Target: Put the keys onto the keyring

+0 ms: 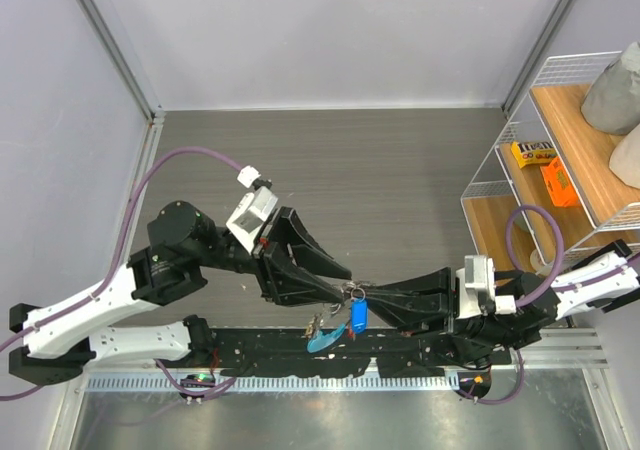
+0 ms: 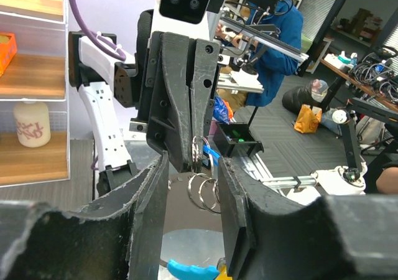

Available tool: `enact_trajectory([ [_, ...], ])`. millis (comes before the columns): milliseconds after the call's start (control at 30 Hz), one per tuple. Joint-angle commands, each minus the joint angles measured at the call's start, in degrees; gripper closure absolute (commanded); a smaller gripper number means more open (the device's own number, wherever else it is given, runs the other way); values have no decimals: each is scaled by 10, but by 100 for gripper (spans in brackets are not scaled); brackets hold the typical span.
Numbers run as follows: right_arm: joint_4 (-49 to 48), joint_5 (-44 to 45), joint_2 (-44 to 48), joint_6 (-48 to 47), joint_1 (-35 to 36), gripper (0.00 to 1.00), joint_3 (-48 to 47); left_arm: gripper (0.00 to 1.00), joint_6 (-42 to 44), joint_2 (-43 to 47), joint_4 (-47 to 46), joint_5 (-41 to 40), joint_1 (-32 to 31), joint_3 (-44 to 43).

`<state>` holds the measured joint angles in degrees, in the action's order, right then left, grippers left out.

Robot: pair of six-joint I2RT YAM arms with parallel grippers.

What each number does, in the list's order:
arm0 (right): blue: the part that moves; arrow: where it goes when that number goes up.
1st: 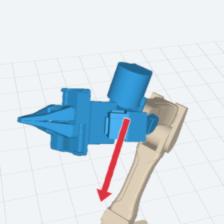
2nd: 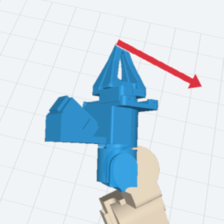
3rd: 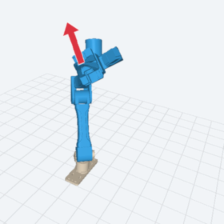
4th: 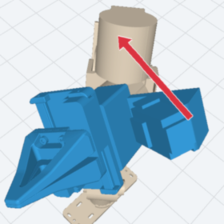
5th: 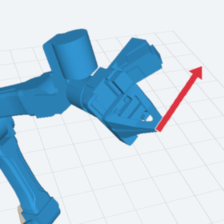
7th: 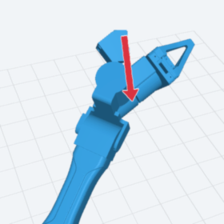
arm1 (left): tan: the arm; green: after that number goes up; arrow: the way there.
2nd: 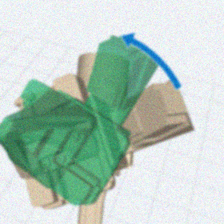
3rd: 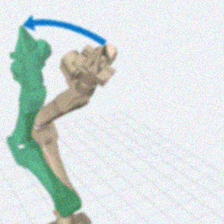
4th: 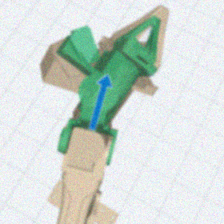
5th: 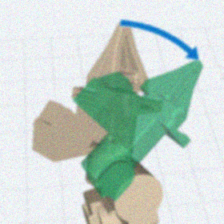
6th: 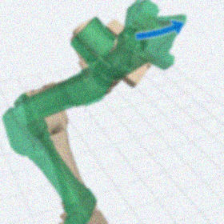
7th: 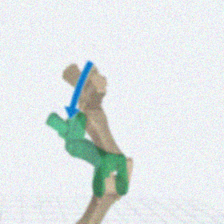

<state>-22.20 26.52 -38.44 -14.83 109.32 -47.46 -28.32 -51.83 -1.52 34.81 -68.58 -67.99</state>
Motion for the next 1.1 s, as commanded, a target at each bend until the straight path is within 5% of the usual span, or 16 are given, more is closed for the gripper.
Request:
enact_trajectory([
  [0,-45,-10,-2,2,10,94,-23,60,-9,-5,-27,14,-2,-17],
  [500,-39,-9,-3,1,9,94,-24,100,-3,-16,-1,13,-2,-29],
  [1067,-16,-4,-7,-13,10,94,-38,100,23,-10,39,-19,-2,-32],
])
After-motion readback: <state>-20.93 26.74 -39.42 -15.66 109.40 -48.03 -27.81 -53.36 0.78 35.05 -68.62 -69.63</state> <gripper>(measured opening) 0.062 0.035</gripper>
